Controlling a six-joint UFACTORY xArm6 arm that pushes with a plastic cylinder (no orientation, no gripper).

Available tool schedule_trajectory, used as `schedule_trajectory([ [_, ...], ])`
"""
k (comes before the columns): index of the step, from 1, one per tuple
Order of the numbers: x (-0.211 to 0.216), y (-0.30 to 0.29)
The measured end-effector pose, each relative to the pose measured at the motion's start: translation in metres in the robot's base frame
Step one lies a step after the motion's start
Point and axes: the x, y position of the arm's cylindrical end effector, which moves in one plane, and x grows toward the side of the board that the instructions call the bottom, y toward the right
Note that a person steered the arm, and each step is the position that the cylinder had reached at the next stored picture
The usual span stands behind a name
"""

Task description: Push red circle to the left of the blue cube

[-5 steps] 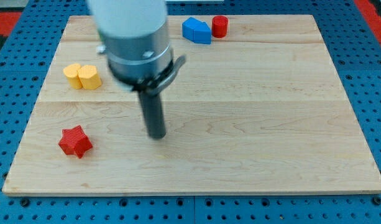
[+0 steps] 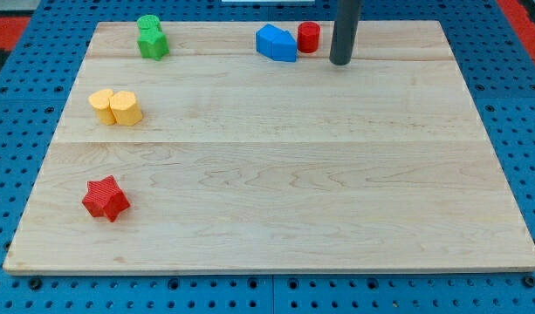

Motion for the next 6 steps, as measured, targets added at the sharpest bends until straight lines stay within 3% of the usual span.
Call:
schedule_trajectory([
  [2,-0.064,-0.046],
  [3,-0.072,-0.041],
  [5,-0.069,-0.169],
  [6,-0.072,-0.2],
])
